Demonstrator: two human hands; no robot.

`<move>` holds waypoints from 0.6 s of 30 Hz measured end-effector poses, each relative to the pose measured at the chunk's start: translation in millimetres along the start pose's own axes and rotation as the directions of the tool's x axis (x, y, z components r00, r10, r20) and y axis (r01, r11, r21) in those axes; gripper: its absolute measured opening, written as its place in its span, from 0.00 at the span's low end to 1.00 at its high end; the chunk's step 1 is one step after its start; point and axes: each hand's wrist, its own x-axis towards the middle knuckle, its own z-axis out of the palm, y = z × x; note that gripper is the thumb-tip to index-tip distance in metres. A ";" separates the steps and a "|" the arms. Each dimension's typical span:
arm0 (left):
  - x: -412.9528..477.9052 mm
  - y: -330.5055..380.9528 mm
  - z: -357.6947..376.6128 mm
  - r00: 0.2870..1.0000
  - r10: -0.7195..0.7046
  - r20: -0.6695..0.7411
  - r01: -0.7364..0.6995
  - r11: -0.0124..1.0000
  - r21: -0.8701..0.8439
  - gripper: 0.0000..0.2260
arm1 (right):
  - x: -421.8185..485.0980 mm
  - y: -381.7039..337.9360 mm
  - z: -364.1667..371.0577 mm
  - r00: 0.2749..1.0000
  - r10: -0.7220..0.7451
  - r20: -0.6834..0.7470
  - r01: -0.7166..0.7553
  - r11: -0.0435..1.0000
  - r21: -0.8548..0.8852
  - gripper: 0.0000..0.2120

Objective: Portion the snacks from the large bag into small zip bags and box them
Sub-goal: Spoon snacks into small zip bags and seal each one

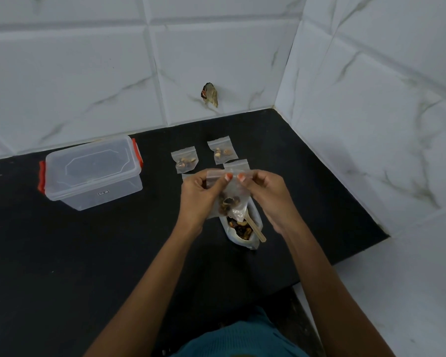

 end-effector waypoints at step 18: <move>-0.1 -1.6 -2.4 0.999 -0.028 -0.026 0.027 0.999 -0.048 0.04 | 1.8 3.9 -2.9 0.997 0.054 0.050 -0.066 0.962 0.266 0.06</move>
